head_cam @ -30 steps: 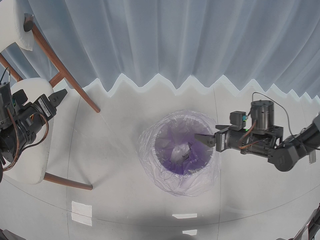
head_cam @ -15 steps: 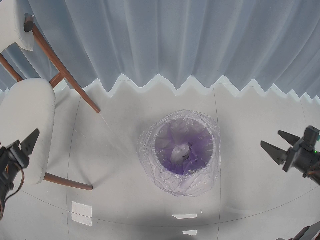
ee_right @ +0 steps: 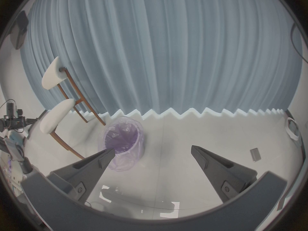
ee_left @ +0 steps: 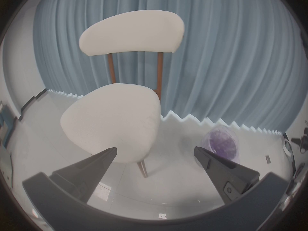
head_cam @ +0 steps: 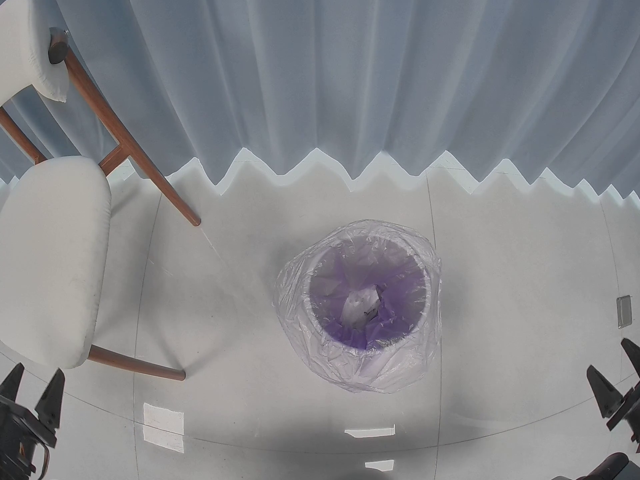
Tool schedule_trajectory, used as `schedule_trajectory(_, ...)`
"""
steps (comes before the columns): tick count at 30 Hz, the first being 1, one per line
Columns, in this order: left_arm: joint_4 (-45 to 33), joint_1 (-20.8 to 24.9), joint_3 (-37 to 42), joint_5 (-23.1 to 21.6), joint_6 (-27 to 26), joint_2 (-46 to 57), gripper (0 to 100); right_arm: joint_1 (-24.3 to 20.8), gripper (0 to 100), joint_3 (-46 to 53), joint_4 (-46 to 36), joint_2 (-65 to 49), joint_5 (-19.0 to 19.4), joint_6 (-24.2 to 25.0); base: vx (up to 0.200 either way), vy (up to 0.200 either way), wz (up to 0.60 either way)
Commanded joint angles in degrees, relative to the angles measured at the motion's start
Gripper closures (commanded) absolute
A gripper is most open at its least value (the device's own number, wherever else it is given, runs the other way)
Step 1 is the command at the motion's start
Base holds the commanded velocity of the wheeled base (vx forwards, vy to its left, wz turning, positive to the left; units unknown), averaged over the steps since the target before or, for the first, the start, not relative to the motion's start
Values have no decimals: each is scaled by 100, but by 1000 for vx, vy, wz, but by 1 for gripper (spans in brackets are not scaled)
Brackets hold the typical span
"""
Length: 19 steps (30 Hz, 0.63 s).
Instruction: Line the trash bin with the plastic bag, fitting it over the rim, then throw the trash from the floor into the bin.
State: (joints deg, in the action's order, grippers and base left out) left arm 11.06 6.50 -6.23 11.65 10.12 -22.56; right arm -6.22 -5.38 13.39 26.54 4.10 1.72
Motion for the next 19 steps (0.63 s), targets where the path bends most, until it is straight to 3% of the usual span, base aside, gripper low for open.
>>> schedule_trajectory(1, -921, -105, 605, -990, -792, 1703, 0, 657, 0, 538, -1347, -2645, -339, -146, 0, 0, 0)
schedule_trajectory(6, -1132, -122, 614, -1157, -1003, 1712, 0, 657, 0, 538, -1339, -2645, -199, -189, 0, 0, 0)
schedule_trajectory(10, -1106, -913, 623, -1121, -924, 1975, 0, 657, 0, 538, -1339, -2645, -243, -181, 0, 0, 0)
schedule_trajectory(14, -1106, -659, 623, -1139, -977, 2256, 0, 657, 0, 538, -1339, -2645, -322, -172, 0, 0, 0)
schedule_trajectory(19, -1123, -659, 614, -1174, -1021, 2256, 0, 657, 0, 538, -1339, -2645, -322, -172, 0, 0, 0)
